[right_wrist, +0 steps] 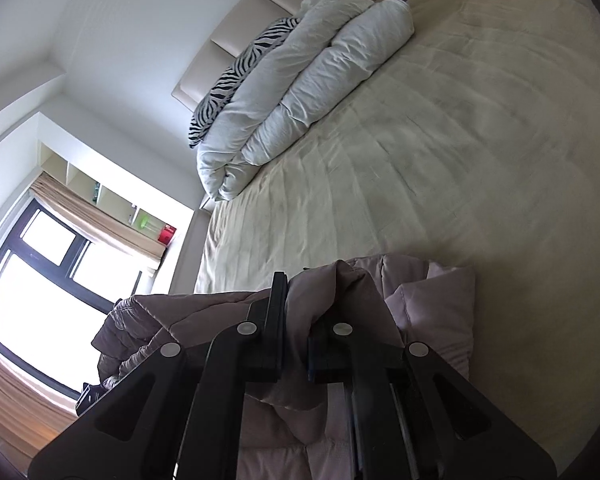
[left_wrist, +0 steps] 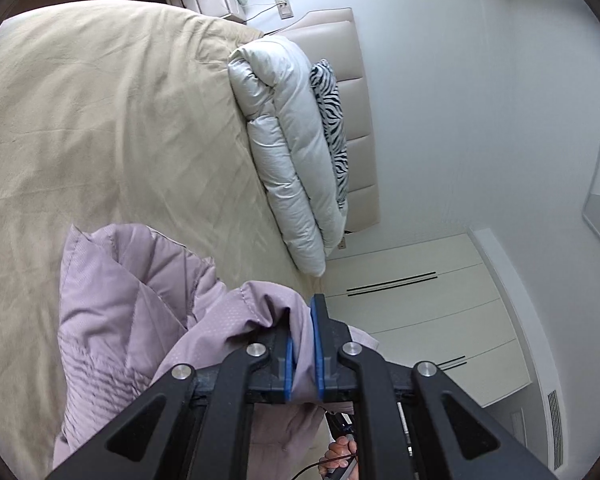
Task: Fold large clothes
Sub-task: 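Lift the held hem and fold it up over the coat with both grippers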
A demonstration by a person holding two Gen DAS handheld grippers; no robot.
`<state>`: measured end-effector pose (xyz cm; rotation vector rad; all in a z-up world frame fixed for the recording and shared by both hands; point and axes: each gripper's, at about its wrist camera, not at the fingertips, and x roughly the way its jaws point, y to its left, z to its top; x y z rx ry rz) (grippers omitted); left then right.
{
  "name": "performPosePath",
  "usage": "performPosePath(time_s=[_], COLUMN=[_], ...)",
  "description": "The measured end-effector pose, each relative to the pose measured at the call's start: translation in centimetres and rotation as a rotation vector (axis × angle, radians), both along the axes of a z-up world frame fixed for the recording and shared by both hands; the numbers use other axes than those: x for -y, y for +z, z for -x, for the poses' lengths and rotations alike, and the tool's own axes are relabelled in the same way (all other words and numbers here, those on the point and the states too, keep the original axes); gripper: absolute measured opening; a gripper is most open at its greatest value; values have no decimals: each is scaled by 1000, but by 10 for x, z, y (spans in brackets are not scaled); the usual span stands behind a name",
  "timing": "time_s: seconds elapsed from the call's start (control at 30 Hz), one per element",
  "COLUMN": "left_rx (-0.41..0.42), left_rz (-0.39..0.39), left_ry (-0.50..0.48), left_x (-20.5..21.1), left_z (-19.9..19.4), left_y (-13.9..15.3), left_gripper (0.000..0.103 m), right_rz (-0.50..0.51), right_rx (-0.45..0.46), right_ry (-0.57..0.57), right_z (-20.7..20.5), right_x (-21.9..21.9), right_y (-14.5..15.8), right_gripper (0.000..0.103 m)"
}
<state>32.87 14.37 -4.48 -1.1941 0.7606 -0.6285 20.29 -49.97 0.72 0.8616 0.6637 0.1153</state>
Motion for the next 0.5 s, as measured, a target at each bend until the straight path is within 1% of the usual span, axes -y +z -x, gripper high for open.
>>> performPosePath(time_s=[0.1, 0.17, 0.2, 0.23, 0.27, 0.3, 0.37, 0.4, 0.43, 0.5], left_rx=[-62, -111, -132, -150, -165, -181, -186, -177, -163, -133], left_rz=[-38, -54, -59, -62, -61, -62, -57, -49, -41, -44], left_ry=[17, 25, 25, 21, 14, 13, 16, 18, 24, 52], left_x=[2, 2, 3, 4, 6, 6, 6, 6, 5, 2], left_z=[-25, -36, -42, -46, -51, -54, -56, -56, -54, -48], left_y=[-31, -52, -61, -69, -76, -82, -85, -85, -82, -72], left_gripper=[10, 11, 13, 17, 19, 22, 30, 43, 60, 83], right_rz=[26, 7, -11, -27, -38, -45, -59, -73, -86, -112], right_rx=[-61, -102, -117, -131, -150, -170, -192, -196, -194, -182], right_ry=[-10, -12, -15, -13, -8, -3, 6, 10, 10, 14], right_z=[-39, -58, -66, -74, -82, -87, -98, -102, -103, -105], right_x=[-4, -5, -5, -4, -5, -5, -5, -5, -4, -2], right_y=[-40, -69, -82, -97, -111, -122, -140, -145, -148, -151], right_gripper=[7, 8, 8, 9, 10, 11, 12, 12, 14, 16])
